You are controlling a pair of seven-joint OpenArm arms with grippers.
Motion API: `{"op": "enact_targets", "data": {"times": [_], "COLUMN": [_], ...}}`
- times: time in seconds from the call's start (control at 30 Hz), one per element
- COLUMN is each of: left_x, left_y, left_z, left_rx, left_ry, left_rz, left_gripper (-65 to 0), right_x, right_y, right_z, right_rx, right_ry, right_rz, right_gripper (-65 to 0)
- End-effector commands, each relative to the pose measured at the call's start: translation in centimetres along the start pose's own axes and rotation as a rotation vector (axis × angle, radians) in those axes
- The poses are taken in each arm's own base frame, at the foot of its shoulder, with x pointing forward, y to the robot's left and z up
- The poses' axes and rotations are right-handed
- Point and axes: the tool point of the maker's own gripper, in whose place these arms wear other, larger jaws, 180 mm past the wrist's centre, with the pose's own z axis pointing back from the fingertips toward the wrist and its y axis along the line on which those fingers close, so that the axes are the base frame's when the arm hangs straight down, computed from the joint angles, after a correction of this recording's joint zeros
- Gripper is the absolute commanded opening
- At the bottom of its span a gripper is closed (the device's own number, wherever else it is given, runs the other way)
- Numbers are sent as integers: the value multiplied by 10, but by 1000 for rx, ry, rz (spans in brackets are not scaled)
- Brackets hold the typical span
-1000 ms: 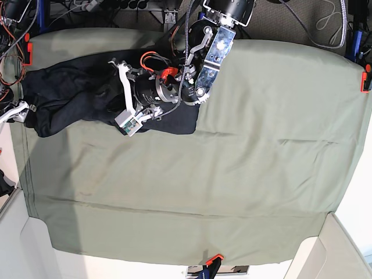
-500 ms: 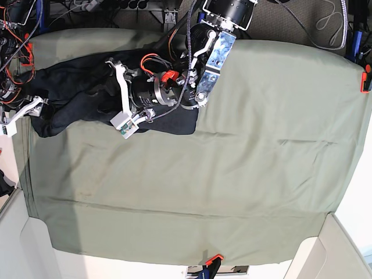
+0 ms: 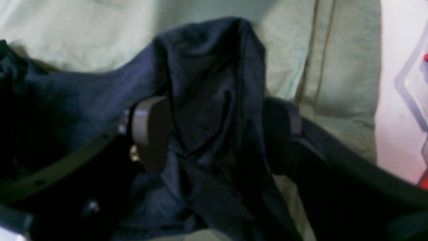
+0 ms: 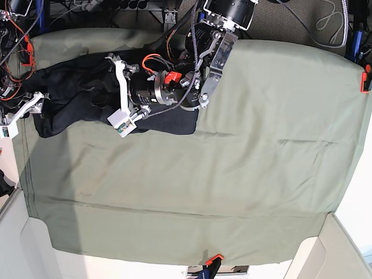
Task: Fold the T-shirt properly
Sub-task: 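Fold the shirt's end over toward the right gripper with the left gripper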
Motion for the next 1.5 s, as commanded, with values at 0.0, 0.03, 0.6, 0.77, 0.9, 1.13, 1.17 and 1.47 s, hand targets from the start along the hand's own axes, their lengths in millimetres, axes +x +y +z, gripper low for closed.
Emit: {"op": "enact_targets", "data": {"times": [0.0, 0.03, 0.6, 0.77, 0.9, 1.13, 1.17, 1.47], "left_x": [18, 18, 27, 29, 28, 29, 30, 30], "left_y": [-8, -8, -10, -2, 4, 6, 6, 6], "left_z": [0, -1, 3, 8, 12, 13, 13, 15], "left_rx": [-31, -31, -30, -8, 8, 13, 13, 9], "left_ry": [-52, -49, -68, -80, -82, -87, -89, -97], "left_rz": [-26, -26, -45, -32, -22, -19, -19, -14], "left_gripper": [-276, -276, -277, -277, -277, -277, -277, -277], "right_x": [17, 17, -11, -11, -6, 3, 2, -11], "right_y": [-6, -8, 12, 13, 15, 21, 21, 42], "right_z": [5, 3, -14, -14, -11, -7, -7, -20], "right_rx": [-12, -19, 152, 153, 153, 164, 164, 186], "right_ry": [-56, -59, -1, 1, -11, -37, -33, 36], "right_rz": [16, 11, -74, -70, -55, -37, -35, 44], "right_gripper": [-226, -226, -226, -226, -226, -228, -229, -438]}}
